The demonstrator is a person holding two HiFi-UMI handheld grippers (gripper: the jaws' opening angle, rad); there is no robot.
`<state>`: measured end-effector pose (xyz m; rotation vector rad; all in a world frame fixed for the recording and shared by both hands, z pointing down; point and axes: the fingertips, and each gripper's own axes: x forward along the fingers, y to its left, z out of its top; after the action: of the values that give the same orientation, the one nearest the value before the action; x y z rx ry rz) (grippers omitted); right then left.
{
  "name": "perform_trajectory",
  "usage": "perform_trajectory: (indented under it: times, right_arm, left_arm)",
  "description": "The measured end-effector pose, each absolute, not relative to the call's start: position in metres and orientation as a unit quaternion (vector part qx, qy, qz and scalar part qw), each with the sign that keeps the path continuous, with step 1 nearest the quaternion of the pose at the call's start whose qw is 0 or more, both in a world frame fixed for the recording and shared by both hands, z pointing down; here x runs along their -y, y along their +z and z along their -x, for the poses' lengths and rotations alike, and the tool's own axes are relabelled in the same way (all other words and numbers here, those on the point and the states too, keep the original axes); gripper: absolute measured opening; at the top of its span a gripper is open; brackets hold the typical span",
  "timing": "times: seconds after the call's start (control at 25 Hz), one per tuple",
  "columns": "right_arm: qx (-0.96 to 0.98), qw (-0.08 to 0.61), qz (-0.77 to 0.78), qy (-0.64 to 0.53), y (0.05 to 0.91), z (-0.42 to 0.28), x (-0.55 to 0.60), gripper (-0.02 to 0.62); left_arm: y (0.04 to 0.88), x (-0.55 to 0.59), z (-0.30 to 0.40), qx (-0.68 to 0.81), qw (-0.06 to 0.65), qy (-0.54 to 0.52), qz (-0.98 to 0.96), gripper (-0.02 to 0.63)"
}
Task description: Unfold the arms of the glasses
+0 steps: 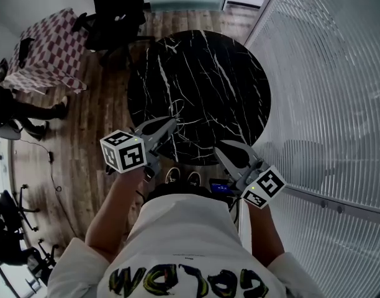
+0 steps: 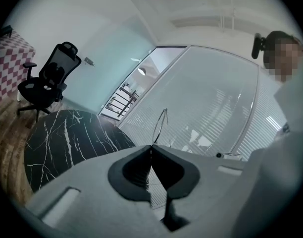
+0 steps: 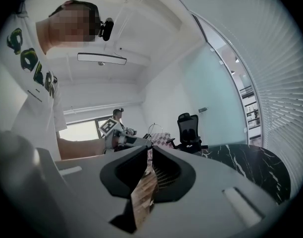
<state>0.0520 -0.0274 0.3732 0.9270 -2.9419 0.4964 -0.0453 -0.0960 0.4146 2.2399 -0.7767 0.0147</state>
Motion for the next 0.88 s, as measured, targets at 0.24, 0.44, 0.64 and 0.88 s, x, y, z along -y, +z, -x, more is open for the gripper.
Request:
perform_trajectory:
  times: [0.24, 0.44, 0.64, 0.88]
  right_arm:
    - [0.941, 0.029, -0.3, 0.157, 0.383, -0.055, 0.023, 0.032]
    - [0.942, 0.052, -0.293, 0.154, 0.393, -0.055, 0.019, 0.032]
    - [0.944, 0.074, -0.286, 0.146, 0.4, -0.052, 0.014, 0.032]
    - [0.941, 0.062, -0.297, 0.151, 0.392, -0.056, 0.019, 0.079]
  left_arm:
    - [0.412, 0.099, 0.046, 0.308, 0.376, 0.013, -0.874, 0.008]
    - [0.412, 0.102, 0.046, 0.313, 0.373, 0.018, -0.873, 0.008]
    - [0.411, 0.1, 0.044, 0.315, 0.357, 0.036, -0.879, 0.008]
    - [0.419, 0.089, 0.037, 0.309, 0.325, 0.082, -0.89, 0.008]
